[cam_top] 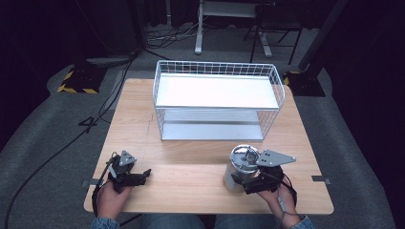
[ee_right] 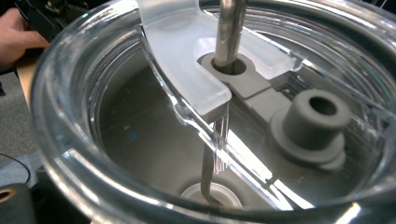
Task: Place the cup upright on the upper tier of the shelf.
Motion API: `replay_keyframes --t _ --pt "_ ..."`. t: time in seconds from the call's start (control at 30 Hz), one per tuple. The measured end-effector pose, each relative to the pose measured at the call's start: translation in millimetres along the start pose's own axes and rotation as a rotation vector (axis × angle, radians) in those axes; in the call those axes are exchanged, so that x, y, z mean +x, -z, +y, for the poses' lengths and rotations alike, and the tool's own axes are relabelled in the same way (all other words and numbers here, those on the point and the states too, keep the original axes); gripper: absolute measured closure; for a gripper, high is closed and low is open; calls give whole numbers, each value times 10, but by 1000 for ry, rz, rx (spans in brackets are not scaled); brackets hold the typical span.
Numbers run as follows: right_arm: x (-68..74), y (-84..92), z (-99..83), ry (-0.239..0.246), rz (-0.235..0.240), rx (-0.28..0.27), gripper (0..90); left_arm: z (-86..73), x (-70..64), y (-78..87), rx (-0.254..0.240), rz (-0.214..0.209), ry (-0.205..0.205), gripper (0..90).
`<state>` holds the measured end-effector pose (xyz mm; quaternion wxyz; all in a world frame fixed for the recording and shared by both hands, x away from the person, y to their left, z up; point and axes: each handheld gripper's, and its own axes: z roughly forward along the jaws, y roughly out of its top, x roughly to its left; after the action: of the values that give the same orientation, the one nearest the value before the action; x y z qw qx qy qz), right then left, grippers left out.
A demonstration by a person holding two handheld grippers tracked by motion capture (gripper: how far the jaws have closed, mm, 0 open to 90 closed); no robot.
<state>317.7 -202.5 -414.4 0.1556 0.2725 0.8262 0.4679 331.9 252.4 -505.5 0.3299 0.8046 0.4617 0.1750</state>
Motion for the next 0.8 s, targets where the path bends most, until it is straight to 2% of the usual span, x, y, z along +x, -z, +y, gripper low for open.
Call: replay_keyframes --t 0.8 --pt "-42 247 548 16 -21 -32 37 0 1 0 0 0 -1 146"
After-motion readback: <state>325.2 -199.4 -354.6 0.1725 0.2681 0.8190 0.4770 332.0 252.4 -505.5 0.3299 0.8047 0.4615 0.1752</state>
